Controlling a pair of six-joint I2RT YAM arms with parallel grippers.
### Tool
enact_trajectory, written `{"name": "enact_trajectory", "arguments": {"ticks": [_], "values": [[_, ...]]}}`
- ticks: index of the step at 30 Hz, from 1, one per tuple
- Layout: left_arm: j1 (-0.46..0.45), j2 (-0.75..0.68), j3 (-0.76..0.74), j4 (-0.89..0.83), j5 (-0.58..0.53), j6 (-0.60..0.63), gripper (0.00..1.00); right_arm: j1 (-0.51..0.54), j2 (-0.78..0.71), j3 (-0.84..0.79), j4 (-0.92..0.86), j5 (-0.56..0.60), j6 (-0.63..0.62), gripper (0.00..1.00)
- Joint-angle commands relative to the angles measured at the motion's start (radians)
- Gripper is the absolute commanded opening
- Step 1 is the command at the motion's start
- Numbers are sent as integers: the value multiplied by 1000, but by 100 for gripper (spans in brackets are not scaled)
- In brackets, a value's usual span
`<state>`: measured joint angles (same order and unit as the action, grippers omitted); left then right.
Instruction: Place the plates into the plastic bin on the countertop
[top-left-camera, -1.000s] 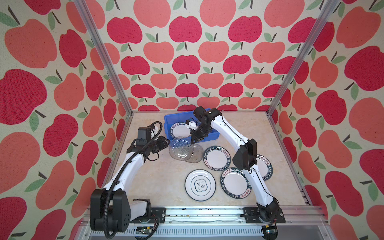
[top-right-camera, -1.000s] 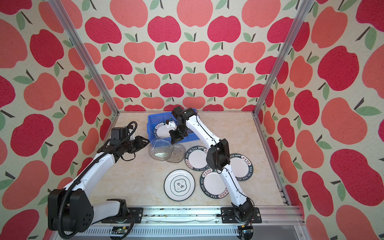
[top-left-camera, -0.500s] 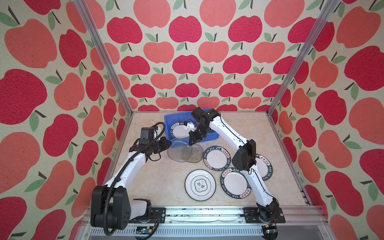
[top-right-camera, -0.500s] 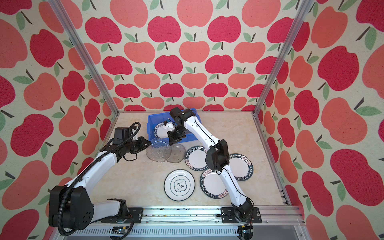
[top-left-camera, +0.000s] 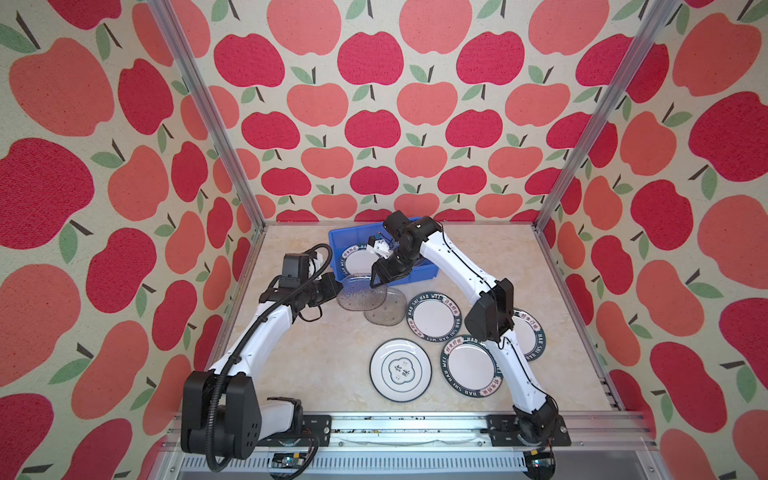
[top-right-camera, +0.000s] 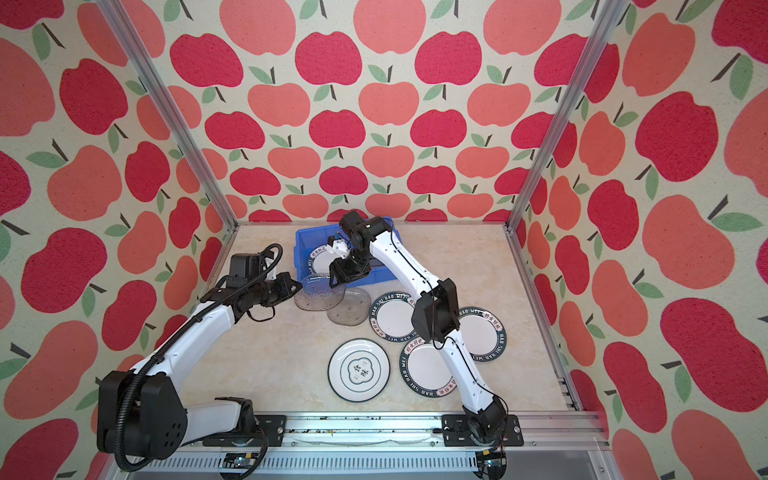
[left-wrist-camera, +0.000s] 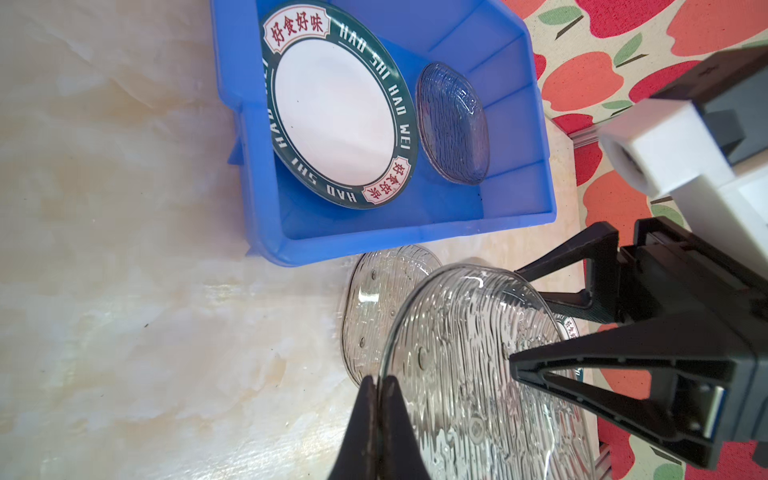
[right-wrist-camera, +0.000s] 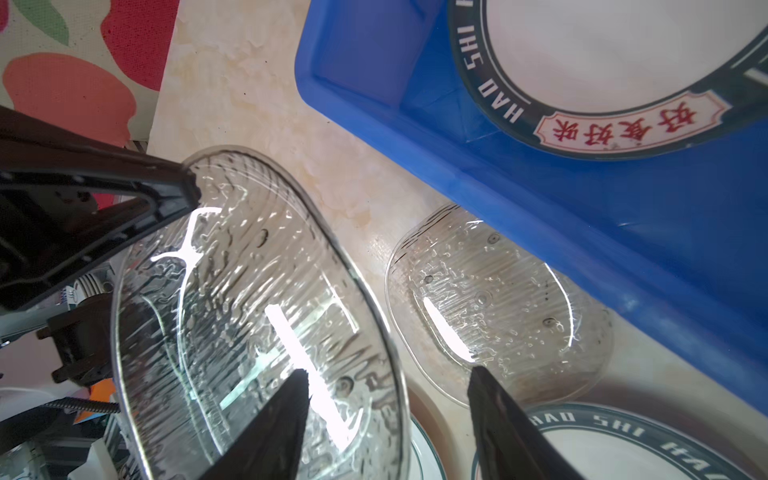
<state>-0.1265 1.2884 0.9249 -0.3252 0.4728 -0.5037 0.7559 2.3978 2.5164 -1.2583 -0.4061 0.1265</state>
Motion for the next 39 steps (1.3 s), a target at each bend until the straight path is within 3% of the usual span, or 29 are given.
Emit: {"name": "enact_trajectory", "arguments": {"ticks": [1,6,11,15,23,33,39], "values": [[-13,34,102,-1,-40,-22,0,-56,-148,-61,134,112,72,72],[-77,174,282,-12,-162,-21,0,-147,-363,-313,420,213,153,75],[-135,431,503,56,-218,-24,0,-225,-511,-512,599,242,194,76],[-188,646,705,54,-305,32,0,-259,-529,-530,586,246,193,76],[-232,977,996,56,-333,16,0,-327,-596,-653,662,222,217,76],[-283,1144,1162,52,-453,-3,0,-398,-617,-721,688,146,229,76],[-300,1231,1280,-14,-449,-27,0,-417,-639,-742,698,133,224,76]]}}
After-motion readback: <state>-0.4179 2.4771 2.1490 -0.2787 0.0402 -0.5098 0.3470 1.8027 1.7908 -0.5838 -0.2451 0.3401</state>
